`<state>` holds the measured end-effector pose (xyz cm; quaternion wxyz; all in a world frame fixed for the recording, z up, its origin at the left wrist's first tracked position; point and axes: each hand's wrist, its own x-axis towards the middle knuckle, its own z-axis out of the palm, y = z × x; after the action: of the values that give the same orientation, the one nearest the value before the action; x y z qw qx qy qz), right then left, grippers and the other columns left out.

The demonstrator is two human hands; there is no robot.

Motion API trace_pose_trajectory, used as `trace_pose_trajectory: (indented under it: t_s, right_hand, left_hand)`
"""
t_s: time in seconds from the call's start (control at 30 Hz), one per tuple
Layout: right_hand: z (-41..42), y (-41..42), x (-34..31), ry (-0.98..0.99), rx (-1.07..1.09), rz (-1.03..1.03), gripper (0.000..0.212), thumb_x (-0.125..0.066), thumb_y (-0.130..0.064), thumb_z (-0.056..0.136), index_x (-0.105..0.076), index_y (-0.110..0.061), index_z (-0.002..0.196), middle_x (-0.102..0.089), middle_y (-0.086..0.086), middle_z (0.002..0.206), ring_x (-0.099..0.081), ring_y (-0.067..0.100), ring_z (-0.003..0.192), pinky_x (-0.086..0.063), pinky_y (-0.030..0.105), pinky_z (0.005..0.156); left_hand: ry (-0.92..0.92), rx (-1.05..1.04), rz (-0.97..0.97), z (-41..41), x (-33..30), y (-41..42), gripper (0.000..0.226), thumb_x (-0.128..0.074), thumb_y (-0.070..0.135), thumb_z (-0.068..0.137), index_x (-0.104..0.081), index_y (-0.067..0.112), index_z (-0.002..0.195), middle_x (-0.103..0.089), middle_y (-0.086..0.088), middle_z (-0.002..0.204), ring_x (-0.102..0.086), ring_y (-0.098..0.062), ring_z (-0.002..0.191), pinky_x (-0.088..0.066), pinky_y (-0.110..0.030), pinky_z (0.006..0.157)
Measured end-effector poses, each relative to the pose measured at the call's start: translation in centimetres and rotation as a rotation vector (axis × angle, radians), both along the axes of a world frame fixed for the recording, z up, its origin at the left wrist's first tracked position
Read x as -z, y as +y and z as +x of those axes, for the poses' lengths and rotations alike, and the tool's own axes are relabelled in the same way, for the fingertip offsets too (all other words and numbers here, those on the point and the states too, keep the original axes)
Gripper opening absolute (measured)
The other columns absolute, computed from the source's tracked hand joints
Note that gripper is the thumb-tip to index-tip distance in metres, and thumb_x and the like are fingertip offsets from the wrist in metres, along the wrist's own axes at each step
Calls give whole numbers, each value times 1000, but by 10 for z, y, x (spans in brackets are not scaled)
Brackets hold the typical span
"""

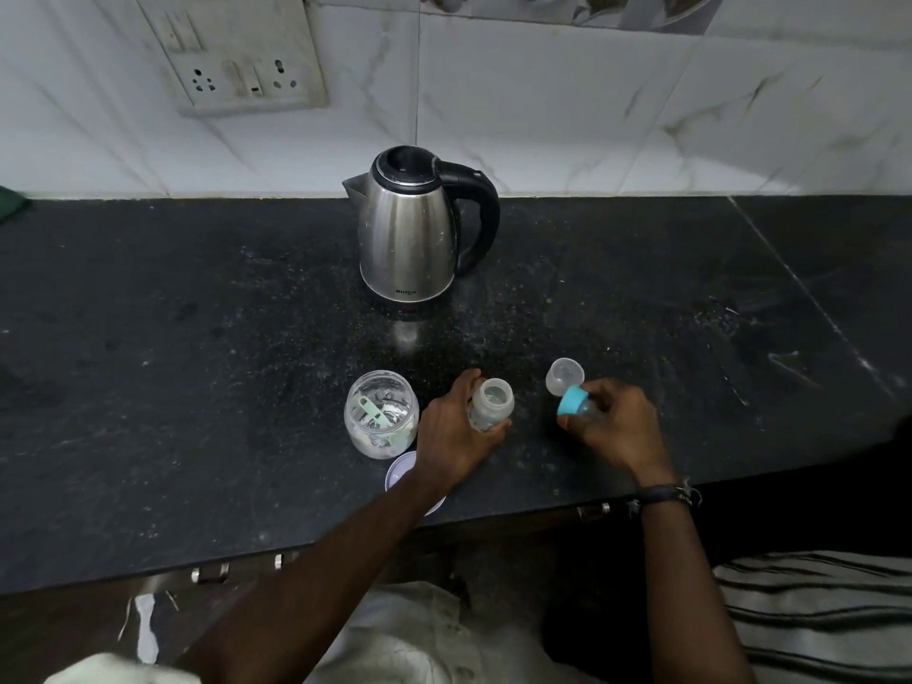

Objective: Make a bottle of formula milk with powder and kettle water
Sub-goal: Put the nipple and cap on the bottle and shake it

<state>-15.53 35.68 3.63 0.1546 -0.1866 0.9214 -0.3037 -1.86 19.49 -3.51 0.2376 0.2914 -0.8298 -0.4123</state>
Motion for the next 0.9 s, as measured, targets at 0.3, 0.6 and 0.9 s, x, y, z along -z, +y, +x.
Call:
trace_pose_trajectory:
  t_s: [0.3, 0.6, 0.9]
  right_hand:
    - [17, -49, -41, 17, -348, -7, 54, -89, -22, 65, -65, -18, 114, -66, -5, 104, -64, 7, 90, -47, 9, 70]
    - [30, -78, -48, 199, -586, 166, 50, -81, -19, 65, -67, -24, 112, -66, -1, 112, -59, 17, 104, -45, 28, 84]
    - [35, -88, -43, 259, -638, 254, 47, -77, -15, 63, -69, -23, 109, -63, 2, 110, -59, 22, 101, -38, 27, 77]
  left_hand:
    - [14, -2, 17, 0, -3, 0, 76, -82, 43, 69, -51, 17, 134, -74, -1, 106, -71, -20, 92, -57, -35, 77]
    - [14, 41, 68, 3, -9, 0, 71, -73, 44, 65, -52, 22, 130, -75, -1, 100, -71, -21, 88, -54, -32, 72]
    - [28, 48, 88, 4, -11, 0, 73, -77, 37, 66, -52, 17, 132, -75, -6, 100, -71, -28, 90, -55, -42, 73]
